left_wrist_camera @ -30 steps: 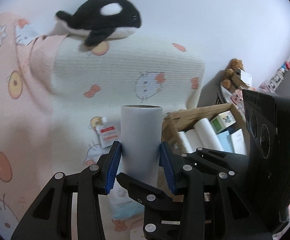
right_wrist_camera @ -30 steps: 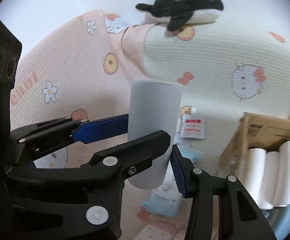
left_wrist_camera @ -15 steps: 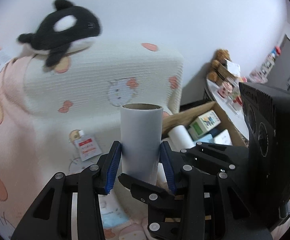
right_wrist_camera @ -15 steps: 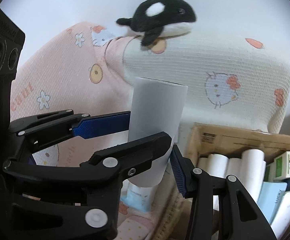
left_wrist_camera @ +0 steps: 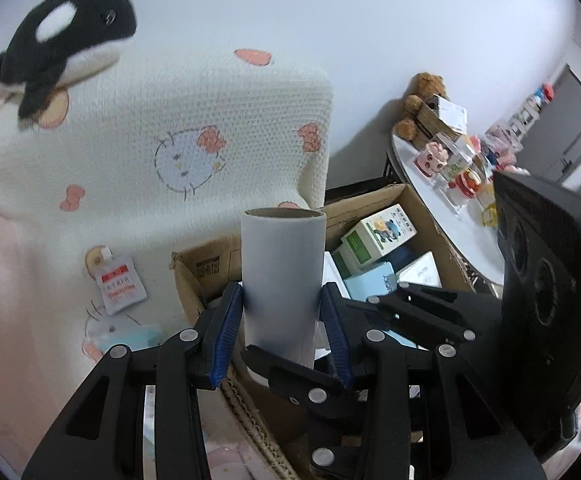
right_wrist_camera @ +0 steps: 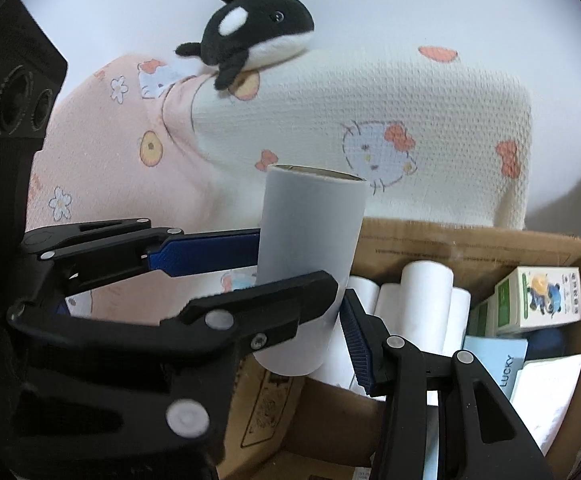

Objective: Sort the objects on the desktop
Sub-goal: 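Lift the held tube with the right tool and carry it over the box, then lower the tube among the white rolls and open the right tool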

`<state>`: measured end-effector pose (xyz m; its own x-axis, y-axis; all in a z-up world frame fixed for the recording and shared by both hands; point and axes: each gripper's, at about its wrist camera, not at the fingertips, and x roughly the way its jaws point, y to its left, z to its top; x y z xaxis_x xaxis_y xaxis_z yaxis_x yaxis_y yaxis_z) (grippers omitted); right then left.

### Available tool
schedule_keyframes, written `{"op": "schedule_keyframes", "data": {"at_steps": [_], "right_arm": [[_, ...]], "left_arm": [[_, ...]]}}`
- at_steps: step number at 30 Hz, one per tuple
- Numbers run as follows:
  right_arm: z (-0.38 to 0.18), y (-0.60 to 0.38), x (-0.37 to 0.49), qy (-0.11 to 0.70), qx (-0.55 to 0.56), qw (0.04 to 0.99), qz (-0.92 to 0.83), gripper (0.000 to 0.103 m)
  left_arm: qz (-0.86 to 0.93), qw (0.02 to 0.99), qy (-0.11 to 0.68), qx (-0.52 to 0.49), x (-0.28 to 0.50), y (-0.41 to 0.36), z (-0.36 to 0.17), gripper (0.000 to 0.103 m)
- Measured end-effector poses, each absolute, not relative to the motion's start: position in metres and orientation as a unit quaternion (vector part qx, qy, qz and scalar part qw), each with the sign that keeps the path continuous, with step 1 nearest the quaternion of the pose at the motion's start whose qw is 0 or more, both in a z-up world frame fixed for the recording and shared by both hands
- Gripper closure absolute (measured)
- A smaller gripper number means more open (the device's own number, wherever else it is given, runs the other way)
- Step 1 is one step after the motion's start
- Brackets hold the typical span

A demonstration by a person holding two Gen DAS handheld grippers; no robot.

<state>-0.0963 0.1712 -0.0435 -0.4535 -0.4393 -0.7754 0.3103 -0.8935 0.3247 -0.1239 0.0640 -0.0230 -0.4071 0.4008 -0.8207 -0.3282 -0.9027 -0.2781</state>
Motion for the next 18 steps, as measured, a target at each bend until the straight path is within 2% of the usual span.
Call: {"op": "schedule_keyframes", "data": {"at_steps": [12,18], "right_arm": [[-0.053,0.18,-0.097,-0.036,0.481,0.222,-0.848,0.059],[-0.063,0.189,-0.097,-0.045,0.494,0.22,-0.84,0.059]], "left_arm": [[0.819,0.217,-0.073,-0.526,-0.133,0.071,-0.041,0.059],[0.803,0.212,-0.088,-0.55,-0.138,0.076,-0.056,0.059]]}}
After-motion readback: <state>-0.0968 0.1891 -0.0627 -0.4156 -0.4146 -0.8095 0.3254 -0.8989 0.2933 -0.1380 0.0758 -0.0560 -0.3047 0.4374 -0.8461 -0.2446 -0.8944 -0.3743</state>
